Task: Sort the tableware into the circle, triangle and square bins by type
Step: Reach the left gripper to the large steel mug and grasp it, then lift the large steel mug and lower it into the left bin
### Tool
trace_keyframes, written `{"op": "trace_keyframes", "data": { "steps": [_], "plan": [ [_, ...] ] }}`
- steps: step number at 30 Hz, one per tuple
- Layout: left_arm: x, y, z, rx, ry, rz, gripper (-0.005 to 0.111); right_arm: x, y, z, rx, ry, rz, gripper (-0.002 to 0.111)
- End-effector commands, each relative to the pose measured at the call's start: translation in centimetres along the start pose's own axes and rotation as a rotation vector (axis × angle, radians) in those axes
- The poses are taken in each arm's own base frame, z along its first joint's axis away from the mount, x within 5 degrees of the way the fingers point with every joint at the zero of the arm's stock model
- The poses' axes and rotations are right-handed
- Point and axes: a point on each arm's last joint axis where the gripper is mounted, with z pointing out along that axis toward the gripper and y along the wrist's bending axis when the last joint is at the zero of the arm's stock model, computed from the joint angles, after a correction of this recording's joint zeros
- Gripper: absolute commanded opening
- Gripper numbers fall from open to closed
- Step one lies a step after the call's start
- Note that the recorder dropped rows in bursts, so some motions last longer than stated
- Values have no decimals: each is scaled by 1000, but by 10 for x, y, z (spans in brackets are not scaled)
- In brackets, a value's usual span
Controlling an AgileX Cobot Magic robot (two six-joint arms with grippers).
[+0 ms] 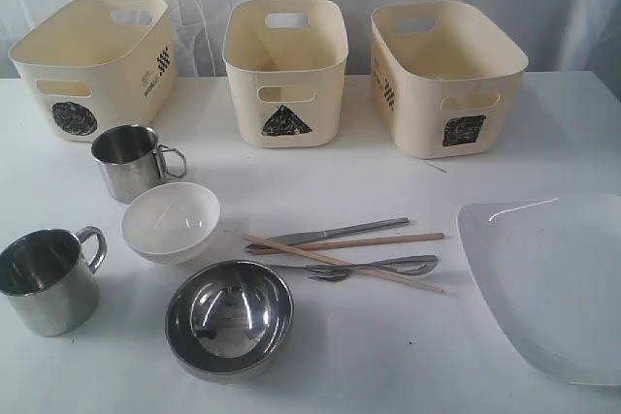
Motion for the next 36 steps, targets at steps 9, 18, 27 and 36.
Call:
{"op": "trace_keyframes", "data": {
  "steps": [9,18,27,36],
  "plan": [
    [-66,-10,82,29,263,167,67,1,0,0,-1,-9,4,0],
    [-65,14,111,104,310,152,67,1,0,0,-1,-9,8,0],
    [-56,13,157,136,399,143,67,1,0,0,-1,-9,18,0],
    [-46,14,179,136,470,145,11,1,0,0,-1,-9,18,0]
  ]
}}
